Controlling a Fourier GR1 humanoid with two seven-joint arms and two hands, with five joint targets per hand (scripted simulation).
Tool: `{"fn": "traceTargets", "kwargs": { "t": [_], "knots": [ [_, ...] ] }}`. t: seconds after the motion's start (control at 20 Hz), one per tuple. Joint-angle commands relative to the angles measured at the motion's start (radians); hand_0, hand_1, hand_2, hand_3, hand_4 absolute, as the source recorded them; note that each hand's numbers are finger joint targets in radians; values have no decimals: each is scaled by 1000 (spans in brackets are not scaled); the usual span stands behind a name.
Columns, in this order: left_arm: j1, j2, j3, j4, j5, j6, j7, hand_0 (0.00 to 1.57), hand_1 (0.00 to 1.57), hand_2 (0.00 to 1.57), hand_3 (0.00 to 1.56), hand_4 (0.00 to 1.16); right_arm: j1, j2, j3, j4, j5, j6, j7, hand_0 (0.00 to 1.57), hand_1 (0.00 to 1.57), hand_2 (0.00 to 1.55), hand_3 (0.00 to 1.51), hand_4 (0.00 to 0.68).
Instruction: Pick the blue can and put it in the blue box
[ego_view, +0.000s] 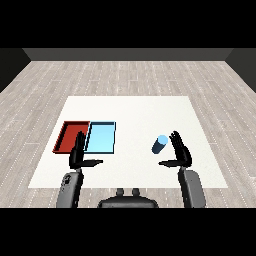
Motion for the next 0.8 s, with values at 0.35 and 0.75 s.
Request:
{"fn": "traceTargets", "kwargs": {
  "t": [0.35, 0.75],
  "knots": [
    [23, 6, 1, -24, -2, -11, -15, 0, 0, 0, 0, 0, 10, -36, -68, 69, -29, 79, -71, 0, 0, 0, 0, 0],
    [17, 13, 12, -49, 17, -25, 16, 0, 0, 0, 0, 0, -74, 13, -42, 118, 24, -6, -36, 0, 0, 0, 0, 0]
  ]
}}
